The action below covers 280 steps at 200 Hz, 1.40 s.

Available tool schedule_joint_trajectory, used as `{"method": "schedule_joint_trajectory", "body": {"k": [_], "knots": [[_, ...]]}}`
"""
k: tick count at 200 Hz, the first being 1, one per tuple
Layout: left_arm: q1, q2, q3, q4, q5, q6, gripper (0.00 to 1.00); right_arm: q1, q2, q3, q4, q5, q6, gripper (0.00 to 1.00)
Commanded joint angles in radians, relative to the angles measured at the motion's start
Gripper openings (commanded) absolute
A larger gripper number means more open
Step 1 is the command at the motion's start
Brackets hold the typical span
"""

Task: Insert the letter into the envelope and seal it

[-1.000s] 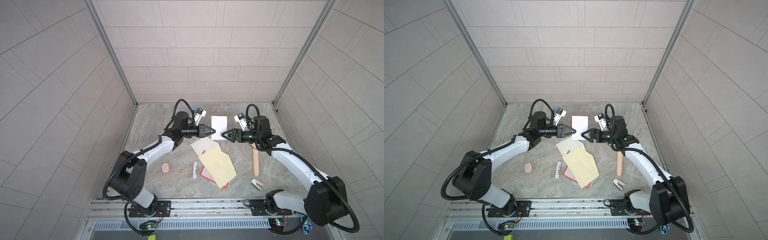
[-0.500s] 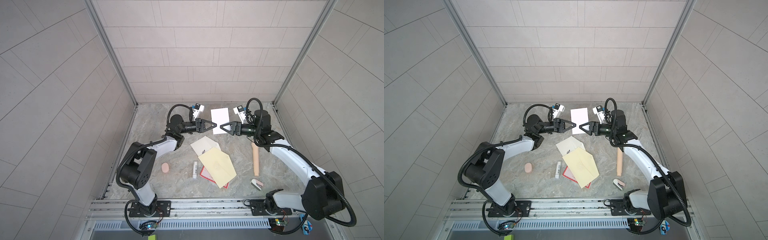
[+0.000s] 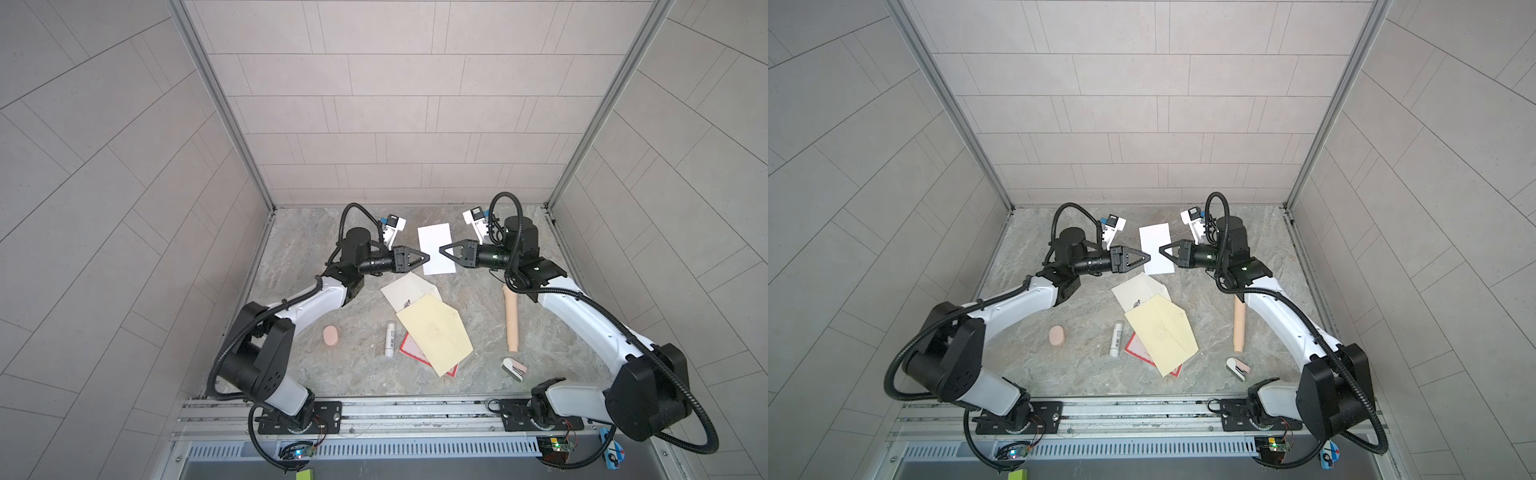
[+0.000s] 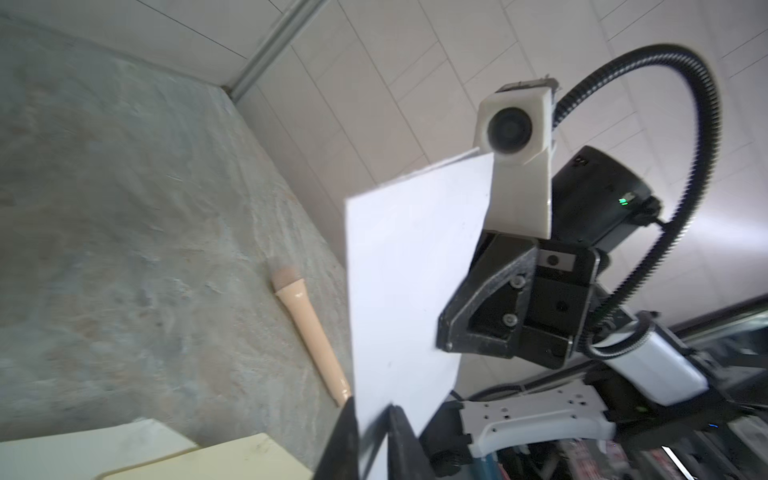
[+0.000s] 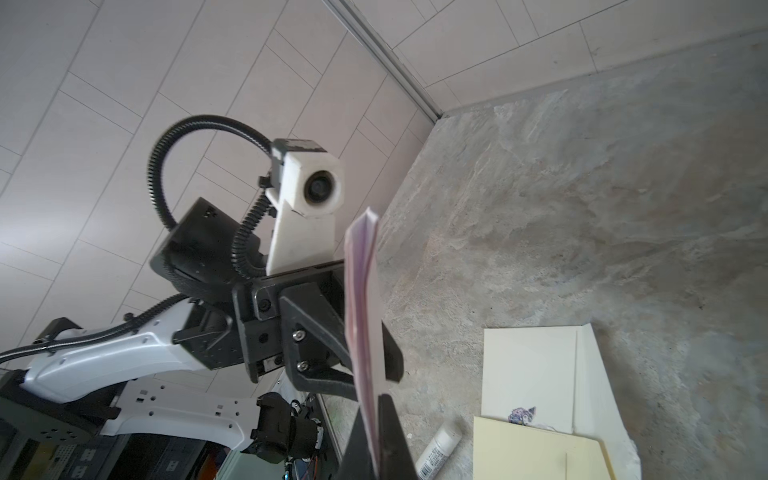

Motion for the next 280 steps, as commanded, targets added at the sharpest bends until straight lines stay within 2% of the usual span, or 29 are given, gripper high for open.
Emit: {"method": "schedule_joint_trajectory", "body": {"k": [1,20,34,43,65,87,115,159,193,226,280], "knots": [[0.005,-0.067,0.008,-0.318,-0.226,0.256,0.52,0.0,-0.046,-0.003,-0.162,0.122,-0.075,0.0],[0.0,-0.087,-0.004,-0.478,-0.286,0.31,0.5,0.002,-0.065,-0.045,-0.305,0.202,-0.14,0.0],[-0.025,-0.114,-0.035,-0.572,-0.333,0.355,0.5,0.007,-0.08,-0.088,-0.388,0.215,-0.183,0.0],[-0.056,-0.126,-0.044,-0.657,-0.366,0.399,0.48,0.019,-0.093,-0.113,-0.437,0.236,-0.207,0.0],[-0.166,-0.139,-0.062,-0.809,-0.457,0.485,0.56,0.078,-0.122,-0.172,-0.529,0.299,-0.246,0.0],[-0.233,-0.127,-0.071,-0.891,-0.523,0.498,0.56,0.119,-0.127,-0.225,-0.57,0.364,-0.258,0.0],[-0.286,-0.078,-0.064,-0.915,-0.553,0.51,0.56,0.131,-0.089,-0.263,-0.581,0.422,-0.266,0.0],[-0.343,0.081,0.041,-0.993,-0.521,0.57,0.54,0.132,-0.015,-0.271,-0.592,0.498,-0.269,0.0],[-0.373,0.174,0.118,-1.047,-0.542,0.633,0.54,0.132,0.013,-0.27,-0.597,0.506,-0.273,0.0],[-0.375,0.251,0.172,-1.088,-0.519,0.638,0.54,0.132,0.018,-0.283,-0.597,0.509,-0.268,0.0],[-0.376,0.354,0.249,-1.094,-0.564,0.66,0.52,0.132,0.051,-0.287,-0.569,0.491,-0.252,0.0]]}}
